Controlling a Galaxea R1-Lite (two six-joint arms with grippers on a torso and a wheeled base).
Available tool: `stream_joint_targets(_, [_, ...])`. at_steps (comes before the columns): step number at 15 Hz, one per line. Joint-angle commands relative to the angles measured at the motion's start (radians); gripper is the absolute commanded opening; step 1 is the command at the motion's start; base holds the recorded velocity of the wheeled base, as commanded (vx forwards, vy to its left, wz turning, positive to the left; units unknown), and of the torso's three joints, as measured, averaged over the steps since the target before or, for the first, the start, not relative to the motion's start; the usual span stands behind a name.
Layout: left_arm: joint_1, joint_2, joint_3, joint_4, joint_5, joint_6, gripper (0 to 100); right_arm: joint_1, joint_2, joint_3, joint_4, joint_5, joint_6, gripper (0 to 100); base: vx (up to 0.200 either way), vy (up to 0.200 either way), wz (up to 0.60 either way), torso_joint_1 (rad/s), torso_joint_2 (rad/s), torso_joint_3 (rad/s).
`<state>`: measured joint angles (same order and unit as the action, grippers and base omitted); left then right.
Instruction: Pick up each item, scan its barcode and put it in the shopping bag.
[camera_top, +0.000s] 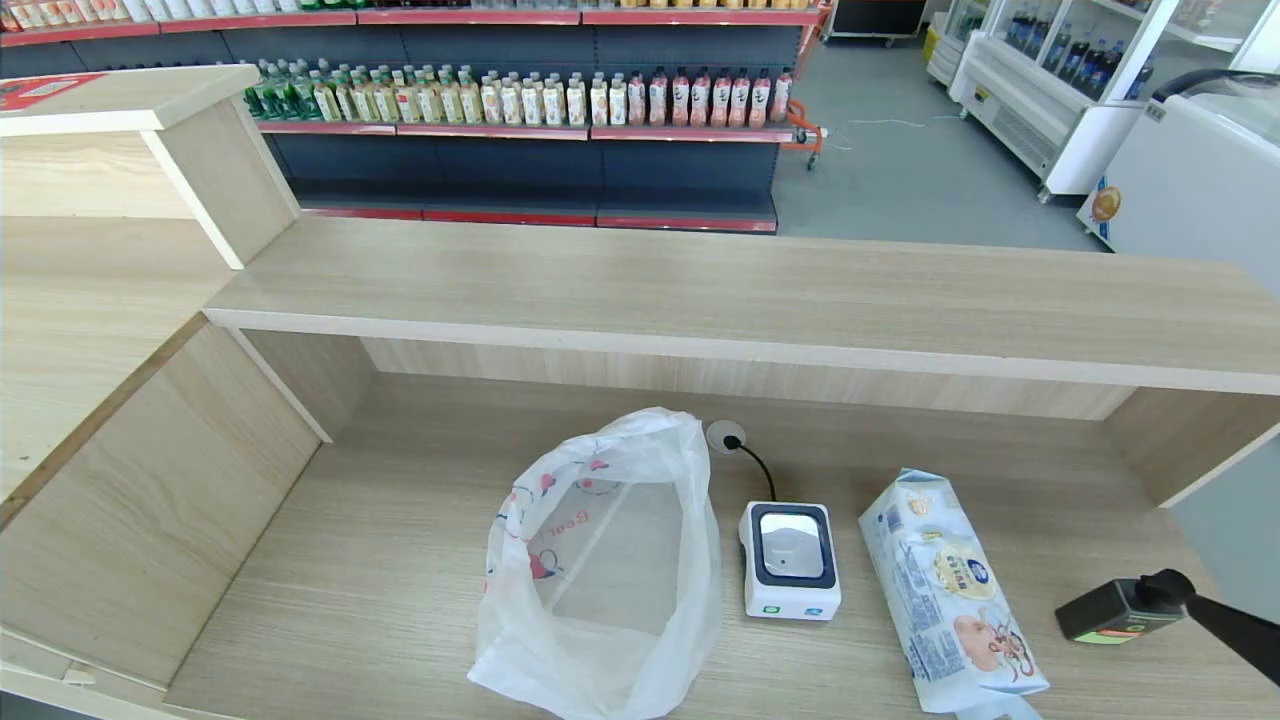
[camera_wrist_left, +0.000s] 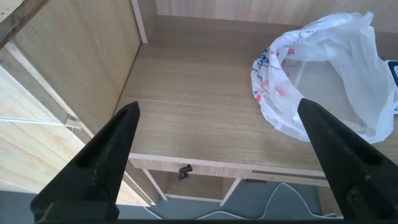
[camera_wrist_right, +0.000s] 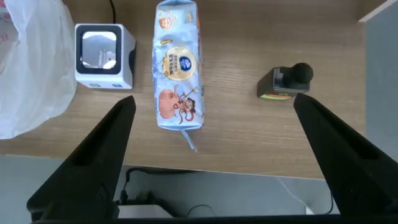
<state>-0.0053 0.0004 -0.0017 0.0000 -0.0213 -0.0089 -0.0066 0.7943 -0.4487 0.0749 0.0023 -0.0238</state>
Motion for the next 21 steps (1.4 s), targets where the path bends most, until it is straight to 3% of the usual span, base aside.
stream_joint_targets(1, [0.001,0.0,0.0,0.0,0.0,0.0,100,-0.026,0.264,-0.07,0.031,0.015,0.036,100,0.0,0.0,0.0,0.0,0.0,0.0])
stream_joint_targets(6, [0.001,0.0,0.0,0.0,0.0,0.0,100,-0.067,0.508,-0.108,0.023,0.162,0.035,100,0.0,0.0,0.0,0.0,0.0,0.0])
stream_joint_targets(11, [0.001,0.0,0.0,0.0,0.0,0.0,100,-0.062,0.691,-0.122,-0.055,0.174,0.002,100,0.0,0.0,0.0,0.0,0.0,0.0])
stream_joint_targets(17, [0.001,0.0,0.0,0.0,0.0,0.0,100,-0.05,0.741,-0.047,-0.069,0.177,-0.091,100,0.0,0.0,0.0,0.0,0.0,0.0])
stream_joint_targets(19, [0.001,0.0,0.0,0.0,0.0,0.0,100,-0.039,0.783,-0.027,-0.136,0.179,-0.09,100,0.0,0.0,0.0,0.0,0.0,0.0])
stream_joint_targets(20, [0.001,0.0,0.0,0.0,0.0,0.0,100,-0.033,0.835,0.01,-0.273,0.182,-0.088,100,0.0,0.0,0.0,0.0,0.0,0.0])
stream_joint_targets(21, [0.001,0.0,0.0,0.0,0.0,0.0,100,-0.032,0.839,0.013,-0.284,0.182,-0.088,100,0.0,0.0,0.0,0.0,0.0,0.0])
